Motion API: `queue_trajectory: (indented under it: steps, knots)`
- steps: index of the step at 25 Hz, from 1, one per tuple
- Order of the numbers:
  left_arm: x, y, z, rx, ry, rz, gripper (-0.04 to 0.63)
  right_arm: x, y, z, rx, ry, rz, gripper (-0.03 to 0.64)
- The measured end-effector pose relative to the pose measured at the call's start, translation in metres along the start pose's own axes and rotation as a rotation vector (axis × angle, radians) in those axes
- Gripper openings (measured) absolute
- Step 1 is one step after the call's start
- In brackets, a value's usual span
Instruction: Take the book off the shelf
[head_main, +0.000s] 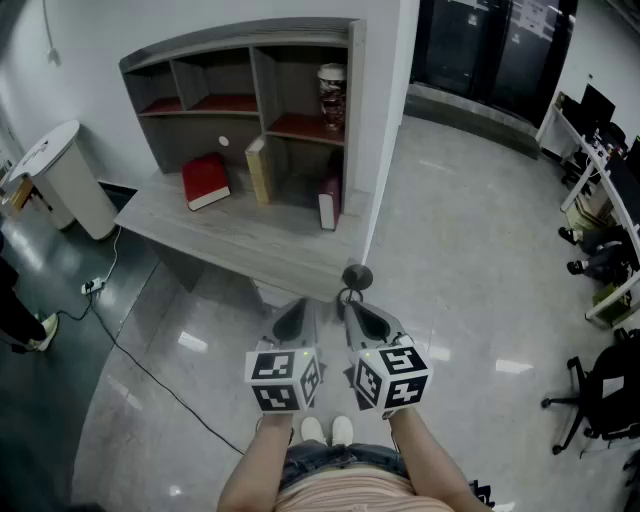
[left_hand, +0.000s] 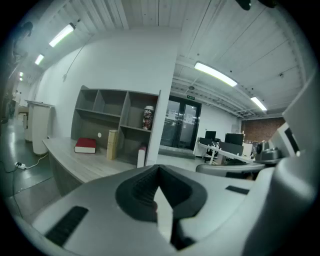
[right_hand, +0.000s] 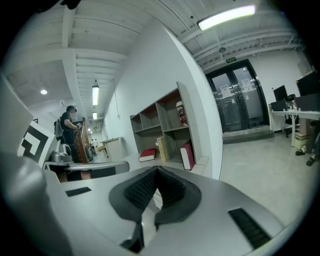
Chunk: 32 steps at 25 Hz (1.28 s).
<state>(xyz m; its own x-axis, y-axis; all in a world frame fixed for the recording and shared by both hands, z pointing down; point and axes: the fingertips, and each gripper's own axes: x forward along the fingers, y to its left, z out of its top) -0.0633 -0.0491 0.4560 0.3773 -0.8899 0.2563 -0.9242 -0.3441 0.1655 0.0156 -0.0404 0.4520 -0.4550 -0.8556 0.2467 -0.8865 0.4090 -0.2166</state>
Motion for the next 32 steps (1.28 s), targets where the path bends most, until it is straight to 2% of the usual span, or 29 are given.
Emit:
queue_trajectory:
  steps: [19,28,32]
  knots:
    - [0.026,-0.008,-0.001,0.012,0.039,-0.020,0.012,0.011,-0.026,0.000,0.007,0.024,-0.028,0.000]
    - [0.050,-0.004,0.006,-0.016,0.064,0.006,0.012,0.020,-0.045,0.000,0.023,0.036,-0.026,0.000]
    - [0.061,-0.004,0.013,0.019,0.067,0.025,0.012,0.027,-0.051,0.006,0.008,0.033,-0.020,0.000]
